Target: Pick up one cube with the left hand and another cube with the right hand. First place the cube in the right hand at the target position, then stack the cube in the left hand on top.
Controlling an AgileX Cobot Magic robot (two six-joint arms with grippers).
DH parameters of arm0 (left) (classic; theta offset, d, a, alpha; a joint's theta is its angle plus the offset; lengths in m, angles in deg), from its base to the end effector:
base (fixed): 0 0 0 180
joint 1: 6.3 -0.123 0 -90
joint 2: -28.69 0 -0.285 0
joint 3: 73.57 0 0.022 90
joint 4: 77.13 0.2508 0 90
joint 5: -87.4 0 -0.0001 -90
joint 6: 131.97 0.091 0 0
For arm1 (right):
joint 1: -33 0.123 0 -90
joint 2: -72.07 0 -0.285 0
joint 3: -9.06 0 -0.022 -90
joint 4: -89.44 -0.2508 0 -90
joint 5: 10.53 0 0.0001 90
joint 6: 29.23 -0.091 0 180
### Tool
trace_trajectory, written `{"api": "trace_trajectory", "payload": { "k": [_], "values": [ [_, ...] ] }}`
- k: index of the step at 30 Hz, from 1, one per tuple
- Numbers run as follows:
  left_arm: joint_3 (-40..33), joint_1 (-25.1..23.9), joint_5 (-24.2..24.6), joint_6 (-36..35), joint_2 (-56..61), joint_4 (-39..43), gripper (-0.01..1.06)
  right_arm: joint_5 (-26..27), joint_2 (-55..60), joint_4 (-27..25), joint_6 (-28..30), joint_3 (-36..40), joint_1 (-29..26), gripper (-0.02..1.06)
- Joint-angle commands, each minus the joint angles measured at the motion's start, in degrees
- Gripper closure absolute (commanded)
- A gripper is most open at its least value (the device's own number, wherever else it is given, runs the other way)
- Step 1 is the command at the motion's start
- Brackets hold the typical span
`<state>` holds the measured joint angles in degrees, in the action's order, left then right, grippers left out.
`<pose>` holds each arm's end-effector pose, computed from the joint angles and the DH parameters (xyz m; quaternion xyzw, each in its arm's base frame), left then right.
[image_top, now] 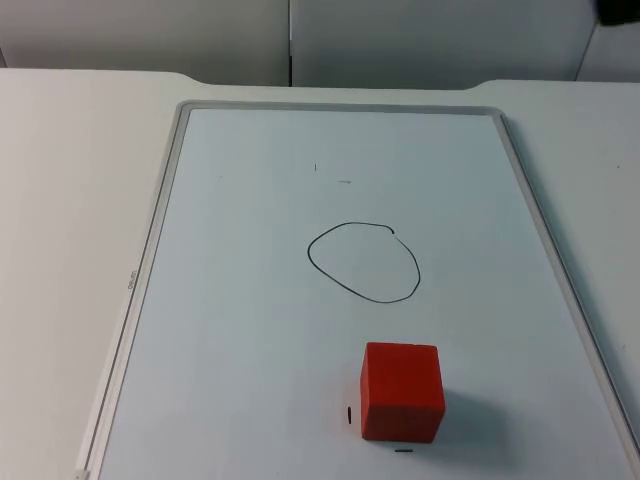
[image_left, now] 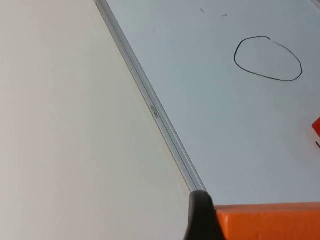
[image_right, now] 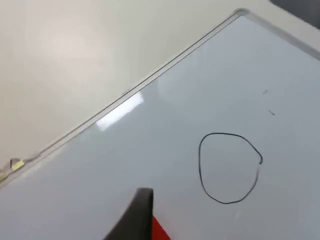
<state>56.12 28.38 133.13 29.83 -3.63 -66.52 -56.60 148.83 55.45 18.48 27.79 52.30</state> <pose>0.0695 -0.0335 0.2739 0.1574 0.8829 -0.1146 0.4274 0.2182 0.1153 0.3381 -0.3966 0.8204 0.1802 0.3704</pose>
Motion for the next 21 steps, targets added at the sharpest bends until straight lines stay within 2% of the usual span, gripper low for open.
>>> {"api": "trace_trajectory", "payload": {
  "k": [1, 5, 9, 13, 21],
  "values": [
    [-0.2, 0.3, -2.0, -0.2, 0.4, 0.4, 0.86, 0.7, 4.7, 5.0, -0.1, -2.9, 5.6, 0.10],
    [-0.2, 0.3, -2.1, -0.2, 0.4, 0.4, 0.86, 0.8, 13.9, 12.7, -4.3, -5.0, 14.6, 0.10],
    [-0.2, 0.3, -2.2, -0.2, 0.4, 0.7, 0.86, 0.8, 19.5, 15.9, -4.4, -5.0, 18.8, 0.10],
    [-0.3, 0.3, -2.6, -0.2, 0.4, 0.8, 0.86, 0.9, 24.9, 19.1, -5.9, -5.0, 21.2, 0.10],
    [-0.3, 0.3, -2.6, -0.2, 0.4, 0.8, 0.86, 0.9, 31.1, 22.8, -8.9, -5.0, 21.3, 0.11]
  ]
}}
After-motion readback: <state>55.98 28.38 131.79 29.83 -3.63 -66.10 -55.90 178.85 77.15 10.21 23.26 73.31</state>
